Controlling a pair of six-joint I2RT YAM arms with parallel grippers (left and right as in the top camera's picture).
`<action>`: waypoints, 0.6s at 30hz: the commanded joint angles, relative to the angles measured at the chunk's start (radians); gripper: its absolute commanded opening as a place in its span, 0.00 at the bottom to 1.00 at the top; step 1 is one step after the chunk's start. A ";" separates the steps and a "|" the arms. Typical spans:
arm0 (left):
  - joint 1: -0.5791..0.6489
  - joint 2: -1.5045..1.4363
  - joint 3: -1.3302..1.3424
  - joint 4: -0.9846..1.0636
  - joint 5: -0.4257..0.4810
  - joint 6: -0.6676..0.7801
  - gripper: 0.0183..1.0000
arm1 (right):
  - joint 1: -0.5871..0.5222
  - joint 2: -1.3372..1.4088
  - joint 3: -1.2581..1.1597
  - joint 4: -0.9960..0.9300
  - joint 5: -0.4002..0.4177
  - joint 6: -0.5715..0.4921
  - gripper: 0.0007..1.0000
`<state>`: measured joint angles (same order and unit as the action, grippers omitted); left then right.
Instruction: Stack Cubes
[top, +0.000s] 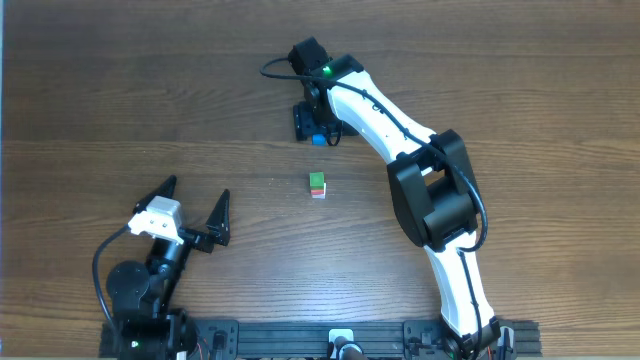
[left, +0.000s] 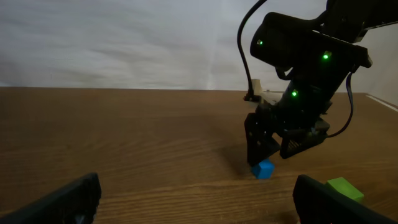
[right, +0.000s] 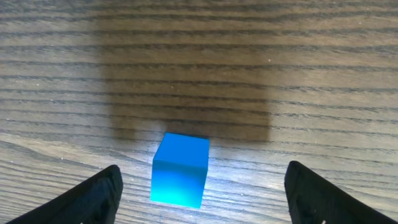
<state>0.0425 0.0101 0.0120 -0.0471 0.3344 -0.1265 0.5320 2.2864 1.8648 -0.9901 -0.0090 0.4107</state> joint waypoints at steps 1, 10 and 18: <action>0.005 -0.007 -0.006 0.002 0.010 0.015 1.00 | 0.013 0.029 0.018 0.003 -0.009 -0.002 0.77; 0.005 -0.007 -0.006 0.002 0.010 0.015 1.00 | 0.031 0.037 0.018 0.008 -0.009 0.012 0.57; 0.005 -0.007 -0.006 0.001 0.010 0.015 1.00 | 0.033 0.039 0.018 0.009 -0.009 0.021 0.36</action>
<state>0.0425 0.0101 0.0120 -0.0471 0.3344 -0.1265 0.5594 2.3112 1.8656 -0.9852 -0.0177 0.4213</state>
